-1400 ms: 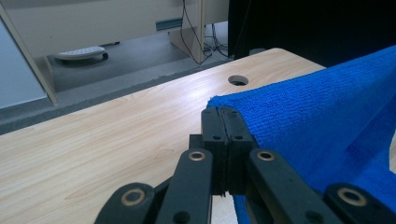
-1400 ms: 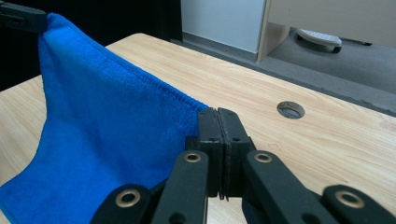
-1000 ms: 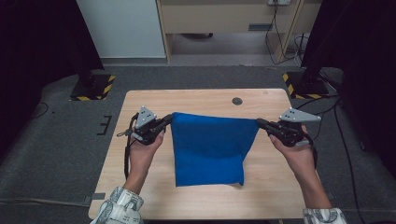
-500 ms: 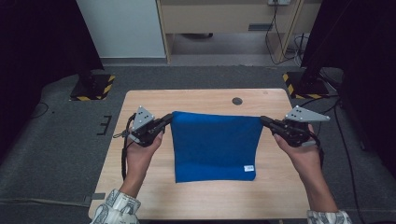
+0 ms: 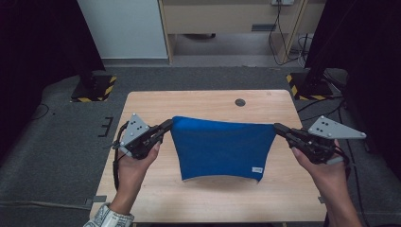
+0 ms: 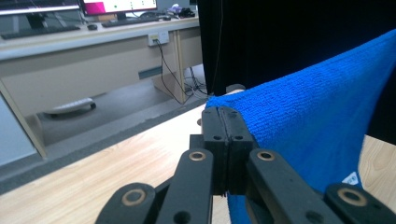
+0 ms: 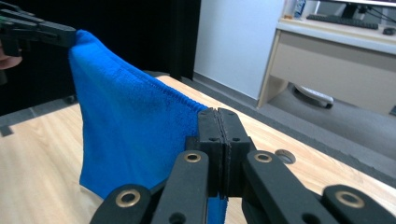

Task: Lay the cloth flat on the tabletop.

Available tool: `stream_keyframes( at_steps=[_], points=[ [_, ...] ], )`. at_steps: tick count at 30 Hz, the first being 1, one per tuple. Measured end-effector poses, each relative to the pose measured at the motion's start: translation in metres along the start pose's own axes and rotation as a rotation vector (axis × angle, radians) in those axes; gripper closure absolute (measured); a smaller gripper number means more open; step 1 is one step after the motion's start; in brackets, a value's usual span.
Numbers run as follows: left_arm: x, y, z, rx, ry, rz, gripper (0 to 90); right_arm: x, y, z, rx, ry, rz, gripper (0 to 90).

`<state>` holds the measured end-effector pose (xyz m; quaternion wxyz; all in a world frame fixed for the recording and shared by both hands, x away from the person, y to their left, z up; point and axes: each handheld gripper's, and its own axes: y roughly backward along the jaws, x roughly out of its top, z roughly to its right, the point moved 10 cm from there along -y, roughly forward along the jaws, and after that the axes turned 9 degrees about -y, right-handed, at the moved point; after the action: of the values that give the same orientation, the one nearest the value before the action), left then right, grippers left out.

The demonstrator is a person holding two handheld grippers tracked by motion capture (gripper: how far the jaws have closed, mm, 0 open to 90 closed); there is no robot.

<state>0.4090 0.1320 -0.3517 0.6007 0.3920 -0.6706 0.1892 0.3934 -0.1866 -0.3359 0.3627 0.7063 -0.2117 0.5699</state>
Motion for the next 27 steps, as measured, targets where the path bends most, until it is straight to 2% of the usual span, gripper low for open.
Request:
stream_keyframes(
  at_steps=[3, 4, 7, 11, 12, 13, 14, 15, 16, 17, 18, 20, 22, 23, 24, 25, 26, 27],
  points=[
    [0.004, 0.005, 0.003, -0.009, 0.009, 0.004, 89.4, 0.003, 0.006, -0.005, 0.007, 0.008, 0.005, 89.3],
    [0.008, 0.01, 0.006, -0.01, -0.001, 0.0, 89.4, 0.007, 0.011, -0.008, 0.008, 0.017, 0.011, 89.2],
    [0.011, 0.013, 0.007, -0.013, -0.01, -0.006, 89.4, 0.01, 0.014, -0.008, 0.009, 0.019, 0.01, 89.2],
    [0.006, 0.005, 0.002, 0.0, -0.019, -0.038, 89.4, 0.003, -0.004, 0.006, -0.007, -0.002, -0.054, 89.2],
    [-0.008, -0.007, -0.004, -0.003, 0.008, -0.082, 89.4, -0.001, -0.011, 0.01, -0.009, -0.004, -0.075, 89.1],
    [-0.008, -0.007, -0.004, -0.003, 0.008, -0.082, 89.4, -0.001, -0.011, 0.01, -0.009, -0.004, -0.075, 89.1],
    [-0.02, -0.019, -0.012, -0.003, 0.034, -0.1, 89.4, -0.011, -0.028, 0.019, -0.01, -0.015, -0.112, 89.1],
    [-0.02, -0.019, -0.012, -0.003, 0.034, -0.1, 89.4, -0.011, -0.028, 0.019, -0.01, -0.015, -0.112, 89.1],
    [-0.033, -0.032, -0.019, 0.003, 0.037, -0.121, 89.4, -0.019, -0.042, 0.026, -0.011, -0.015, -0.131, 89.2],
    [-0.033, -0.032, -0.019, 0.003, 0.037, -0.121, 89.3, -0.019, -0.042, 0.026, -0.011, -0.015, -0.131, 89.2],
    [-0.047, -0.044, -0.025, 0.01, 0.054, -0.145, 89.4, -0.03, -0.061, 0.035, -0.009, -0.026, -0.158, 89.2],
    [-0.06, -0.055, -0.03, 0.015, 0.068, -0.169, 89.3, -0.041, -0.077, 0.042, -0.003, -0.04, -0.181, 89.2],
    [-0.072, -0.066, -0.034, 0.03, 0.068, -0.192, 89.3, -0.051, -0.093, 0.05, -0.008, -0.048, -0.198, 89.2],
    [-0.072, -0.066, -0.034, 0.03, 0.068, -0.192, 89.3, -0.051, -0.093, 0.05, -0.008, -0.048, -0.198, 89.2],
    [-0.077, -0.071, -0.036, 0.037, 0.073, -0.197, 89.3, -0.061, -0.107, 0.058, -0.026, -0.037, -0.211, 89.2],
    [-0.081, -0.075, -0.039, 0.044, 0.081, -0.197, 89.3, -0.061, -0.107, 0.058, -0.026, -0.037, -0.211, 89.2],
    [-0.091, -0.084, -0.043, 0.06, 0.094, -0.206, 89.3, -0.07, -0.12, 0.065, -0.032, -0.053, -0.218, 89.2],
    [-0.091, -0.084, -0.043, 0.06, 0.094, -0.206, 89.3, -0.075, -0.125, 0.069, -0.033, -0.065, -0.226, 89.2]
  ],
)
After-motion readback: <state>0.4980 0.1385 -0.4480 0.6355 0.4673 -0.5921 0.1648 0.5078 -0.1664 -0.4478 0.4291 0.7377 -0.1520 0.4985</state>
